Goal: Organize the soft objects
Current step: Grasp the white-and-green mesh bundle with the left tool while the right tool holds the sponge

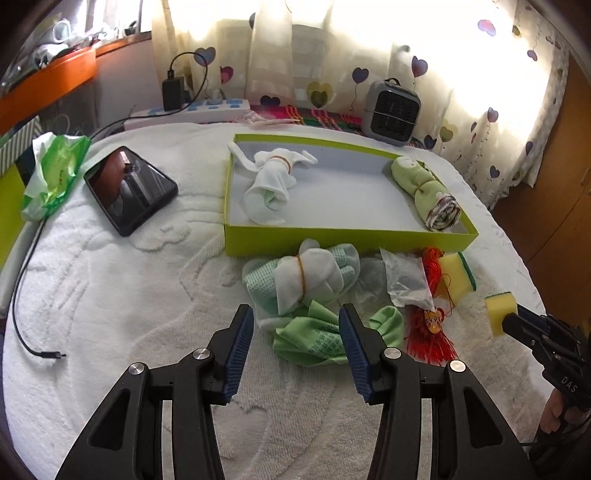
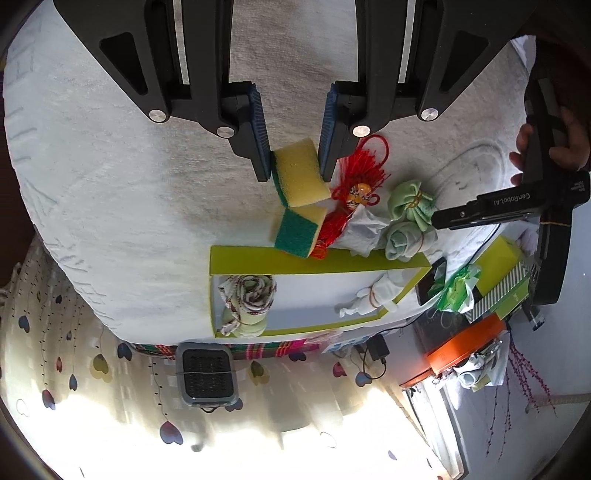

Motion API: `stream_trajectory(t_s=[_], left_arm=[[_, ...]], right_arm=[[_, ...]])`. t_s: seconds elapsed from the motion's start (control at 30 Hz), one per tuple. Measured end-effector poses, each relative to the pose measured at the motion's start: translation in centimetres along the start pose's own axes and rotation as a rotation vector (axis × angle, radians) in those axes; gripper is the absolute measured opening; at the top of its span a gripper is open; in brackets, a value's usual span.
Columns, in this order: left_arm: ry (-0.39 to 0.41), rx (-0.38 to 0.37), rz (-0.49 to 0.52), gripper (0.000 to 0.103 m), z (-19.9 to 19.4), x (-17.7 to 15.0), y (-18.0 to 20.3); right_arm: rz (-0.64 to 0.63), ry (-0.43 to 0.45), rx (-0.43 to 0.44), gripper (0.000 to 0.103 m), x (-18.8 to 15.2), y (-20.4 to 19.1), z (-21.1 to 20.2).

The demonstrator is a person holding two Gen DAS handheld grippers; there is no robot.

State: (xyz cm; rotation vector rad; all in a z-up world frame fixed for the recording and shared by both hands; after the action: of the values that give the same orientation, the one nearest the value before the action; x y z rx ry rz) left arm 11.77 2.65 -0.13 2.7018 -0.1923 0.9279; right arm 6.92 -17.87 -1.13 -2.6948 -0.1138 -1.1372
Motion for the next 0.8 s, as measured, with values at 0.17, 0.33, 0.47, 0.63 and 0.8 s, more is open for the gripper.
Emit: stream_trajectory(t_s=[0.17,0.33,0.47,0.63,0.8], left_arm=[[0.019,0.028,0.055,0.049,0.4,1.6,0.2],[-0.021,0.042,0.110,0.052,1.9,2.3,0.4],[-0.050,0.033,0.139,0.054,2.9,2.4,0.6],[-0.075,0.006,0.158,0.054,3.1,1.9,1.1],[-0.085,0.019,0.196,0.054,2.9,0.9,1.5]], right_arm=[[0.012,-0.001,-0.007,0.027,0.0,0.6,0.0],[0.018,-0.008,-0.008,0.027,0.2,0.9,0.3],[0.023,-0.011,-0.006,0.027,0.2,1.0,0.6],[0.023,-0.018,-0.001,0.027,0.4,1.0,1.0],[0.025,-0.018,0.004,0.027,0.5,0.9,1.2]])
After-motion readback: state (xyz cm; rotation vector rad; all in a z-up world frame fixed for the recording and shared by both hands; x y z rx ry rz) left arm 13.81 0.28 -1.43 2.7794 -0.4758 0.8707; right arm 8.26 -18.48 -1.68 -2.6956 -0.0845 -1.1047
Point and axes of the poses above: each gripper's, at about its wrist camera, not at the fingertips, and z roughly the way its jaws point, y to its right, x to its top, the point moved 5 cm from there along z, roughly the way its jaws point, and after that the axes turned 5 degrees about -x, right-handed, at the moved point
